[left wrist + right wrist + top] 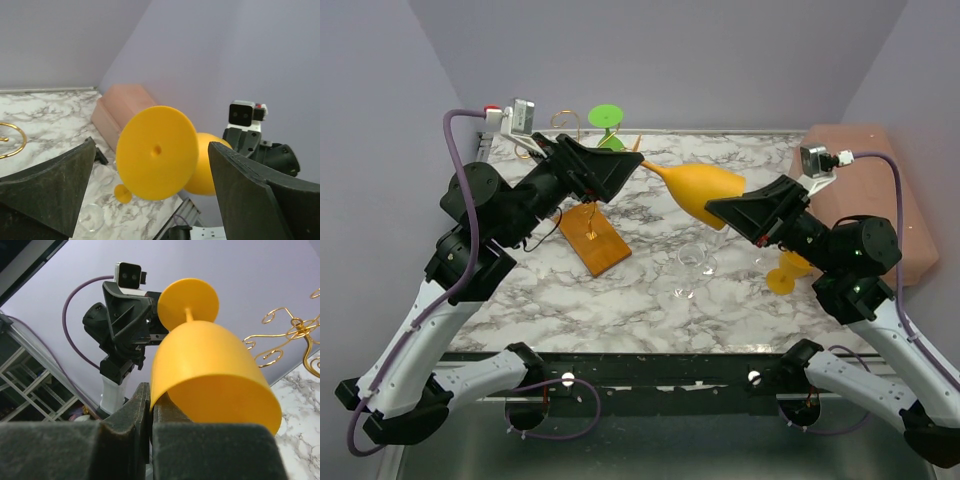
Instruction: Take the wine glass off the wine glass rack
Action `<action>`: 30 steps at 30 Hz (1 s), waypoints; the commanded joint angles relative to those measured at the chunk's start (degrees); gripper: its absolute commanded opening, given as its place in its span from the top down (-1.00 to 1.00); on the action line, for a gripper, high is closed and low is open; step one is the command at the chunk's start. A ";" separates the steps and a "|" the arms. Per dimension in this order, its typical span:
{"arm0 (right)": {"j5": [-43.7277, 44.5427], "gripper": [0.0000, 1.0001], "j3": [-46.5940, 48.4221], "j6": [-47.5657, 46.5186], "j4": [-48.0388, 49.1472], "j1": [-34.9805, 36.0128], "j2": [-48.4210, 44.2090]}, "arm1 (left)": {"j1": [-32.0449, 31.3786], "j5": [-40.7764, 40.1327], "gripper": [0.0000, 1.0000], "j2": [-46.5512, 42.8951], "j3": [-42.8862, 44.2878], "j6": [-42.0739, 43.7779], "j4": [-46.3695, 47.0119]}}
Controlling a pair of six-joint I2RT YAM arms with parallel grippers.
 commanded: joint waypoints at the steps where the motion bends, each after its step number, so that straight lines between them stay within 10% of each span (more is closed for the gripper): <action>1: 0.88 0.99 1.38 -1.78 -1.44 -0.16 -0.10 | 0.09 -3.36 -0.97 0.72 3.35 4.90 -5.89; 16: 3.72 0.99 13.50 -11.23 -21.10 -0.14 4.79 | 4.68 -14.07 -0.97 -0.69 8.55 19.82 -19.10; 30: 3.52 0.99 32.35 -20.43 -49.24 -0.15 17.85 | 22.90 -12.94 -0.97 -6.74 0.07 23.49 -19.26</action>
